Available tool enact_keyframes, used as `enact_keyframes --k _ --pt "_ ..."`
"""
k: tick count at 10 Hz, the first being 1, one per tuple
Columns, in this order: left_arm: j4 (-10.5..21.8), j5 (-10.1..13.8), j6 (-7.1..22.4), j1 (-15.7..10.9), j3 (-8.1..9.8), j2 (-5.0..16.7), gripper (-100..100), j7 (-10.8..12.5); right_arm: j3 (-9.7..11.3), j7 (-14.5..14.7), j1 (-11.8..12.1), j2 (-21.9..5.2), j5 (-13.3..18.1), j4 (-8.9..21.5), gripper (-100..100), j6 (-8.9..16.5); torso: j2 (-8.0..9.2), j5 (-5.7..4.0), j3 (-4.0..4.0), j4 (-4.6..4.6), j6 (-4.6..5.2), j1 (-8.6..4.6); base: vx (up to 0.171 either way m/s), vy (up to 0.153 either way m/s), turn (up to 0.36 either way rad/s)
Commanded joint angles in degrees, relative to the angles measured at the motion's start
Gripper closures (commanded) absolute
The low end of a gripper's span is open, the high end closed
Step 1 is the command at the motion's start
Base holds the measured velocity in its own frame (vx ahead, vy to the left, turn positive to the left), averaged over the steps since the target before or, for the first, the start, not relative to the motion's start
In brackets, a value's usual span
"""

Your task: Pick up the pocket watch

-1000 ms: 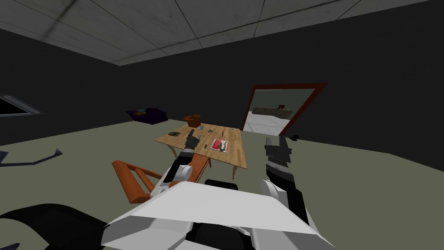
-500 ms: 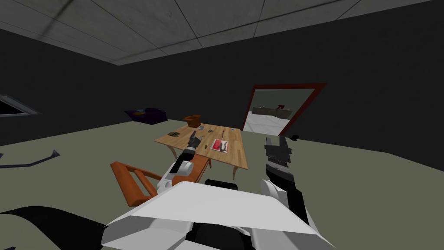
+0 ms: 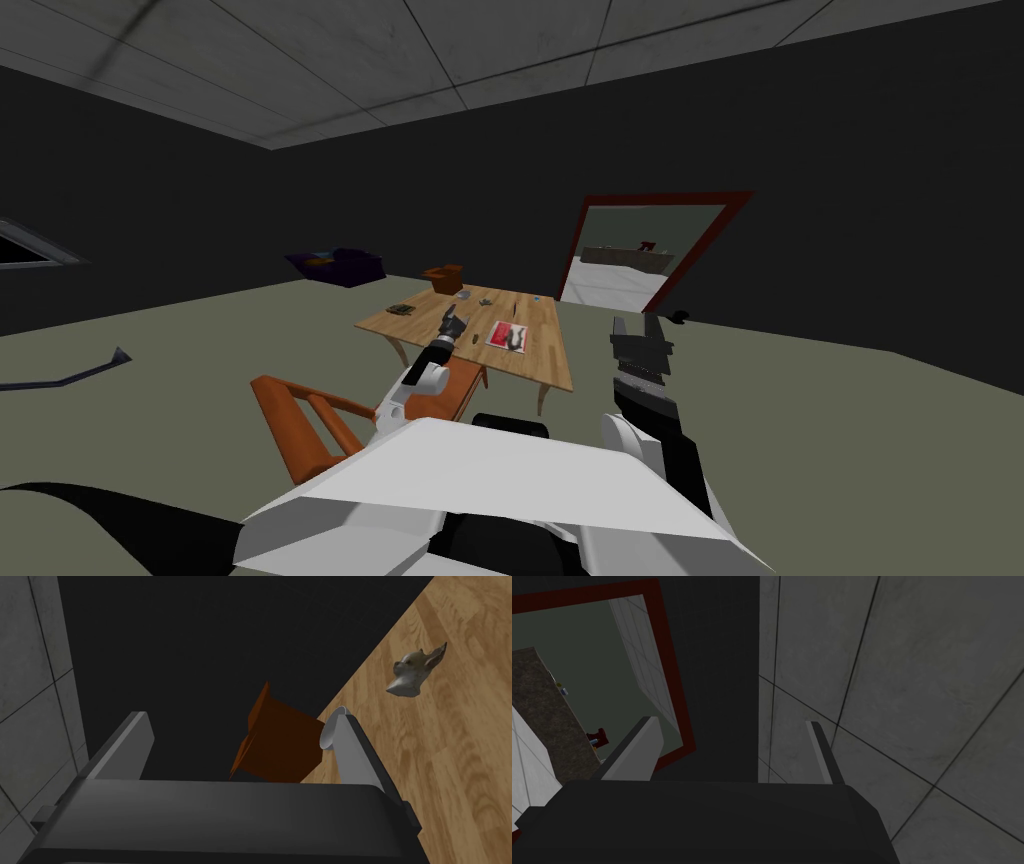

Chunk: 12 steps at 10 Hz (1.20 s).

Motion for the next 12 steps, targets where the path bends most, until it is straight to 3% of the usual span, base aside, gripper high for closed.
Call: enact_keyframes --k 1,2,3,4,9,10,12 --pt "2.9 0.6 2.9 -2.0 0.58 -0.1 -100 2.9 0.0 0.0 0.0 0.0 0.0 0.0 0 0.0 0.0 0.0 0.0 0.0 0.0 0.0 0.014 0.023 -0.013" --pt "3.3 0.6 3.1 -2.0 0.58 -0.1 -100 3.4 0.0 0.0 0.0 0.0 0.0 0.0 0 0.0 -0.02 0.01 -0.01 -0.01 0.0 0.02 0.012 0.019 -0.009" --pt "5.6 1.1 5.2 -3.7 1.08 -0.2 -100 5.6 0.0 0.0 0.0 0.0 0.0 0.0 0 0.0 0.0 0.0 0.0 0.0 -0.01 0.0 0.01 0.018 -0.004" --pt "5.6 1.1 5.2 -3.7 1.08 -0.2 -100 5.6 0.0 0.0 0.0 0.0 0.0 0.0 0 0.0 0.0 0.0 0.0 0.0 0.0 0.0 0.008 0.011 -0.006" --pt "14.6 3.0 13.2 -10.4 3.13 -0.4 -100 13.6 0.0 0.0 0.0 0.0 0.0 0.0 0 0.0 0.0 0.0 0.0 0.0 0.0 -0.01 0.011 0.019 -0.009" --pt "15.3 3.0 13.9 -10.4 3.13 -0.4 -100 14.5 0.0 0.0 0.0 0.0 0.0 0.0 0 0.0 -0.01 0.0 -0.01 0.0 -0.01 0.02 0.012 0.019 -0.007" --pt "19.5 3.9 17.6 -13.8 4.16 -0.6 -100 18.3 0.0 0.0 0.0 0.0 0.0 0.0 0 0.0 0.01 0.0 0.0 0.0 -0.01 0.0 0.011 0.021 -0.008"
